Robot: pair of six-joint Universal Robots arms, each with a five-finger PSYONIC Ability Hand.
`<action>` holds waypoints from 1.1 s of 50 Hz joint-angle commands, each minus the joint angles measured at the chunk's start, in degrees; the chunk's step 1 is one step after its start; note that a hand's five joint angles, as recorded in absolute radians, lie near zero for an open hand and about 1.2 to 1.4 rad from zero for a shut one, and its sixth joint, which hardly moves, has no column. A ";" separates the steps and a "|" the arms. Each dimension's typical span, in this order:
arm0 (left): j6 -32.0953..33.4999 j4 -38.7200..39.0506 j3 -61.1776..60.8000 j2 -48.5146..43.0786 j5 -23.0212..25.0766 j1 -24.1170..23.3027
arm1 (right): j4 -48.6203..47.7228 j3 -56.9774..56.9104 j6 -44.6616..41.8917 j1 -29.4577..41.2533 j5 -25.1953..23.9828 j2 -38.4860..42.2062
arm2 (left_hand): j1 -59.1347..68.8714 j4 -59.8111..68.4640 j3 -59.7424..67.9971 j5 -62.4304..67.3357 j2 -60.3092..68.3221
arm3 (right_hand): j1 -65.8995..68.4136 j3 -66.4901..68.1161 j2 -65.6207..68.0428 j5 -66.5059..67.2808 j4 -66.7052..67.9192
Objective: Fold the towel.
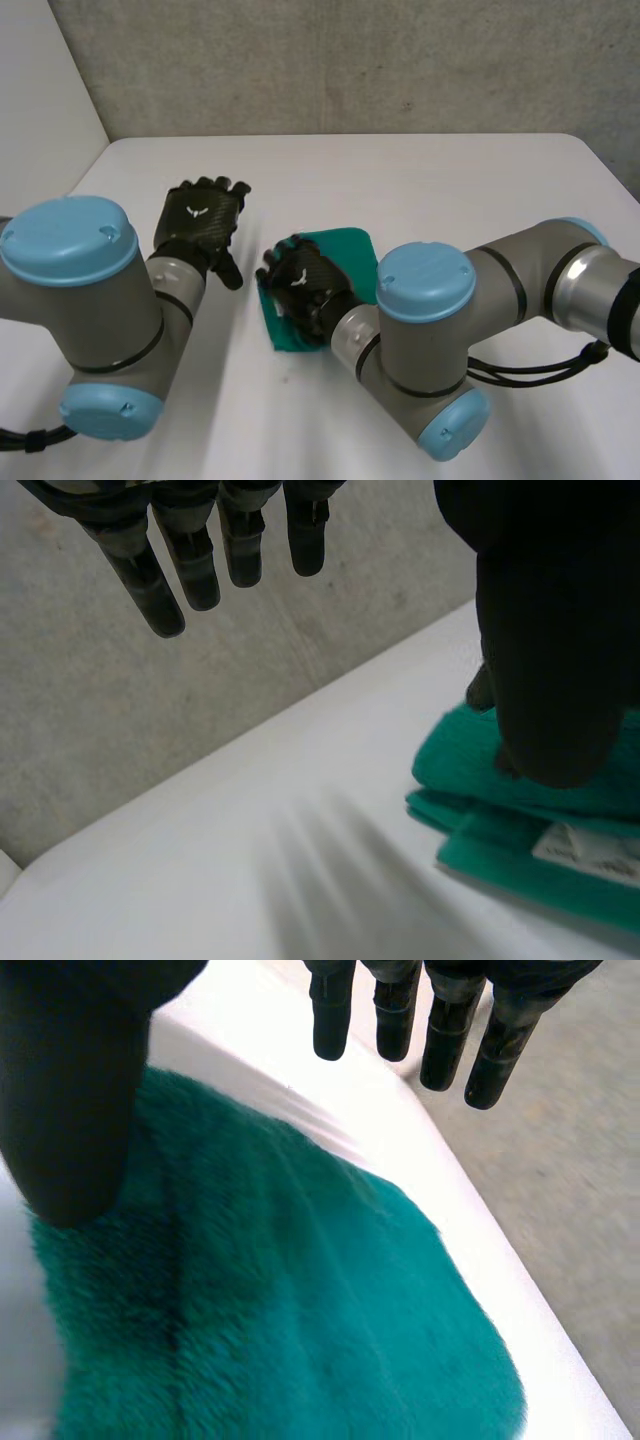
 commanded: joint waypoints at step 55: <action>-9.38 -20.25 15.51 6.27 8.23 9.53 | 12.95 -1.52 27.29 -25.73 12.58 -24.05 | -0.11 -0.80 -1.36 -1.77 -0.81 | -1.62 -2.17 -2.87 -3.85 -3.31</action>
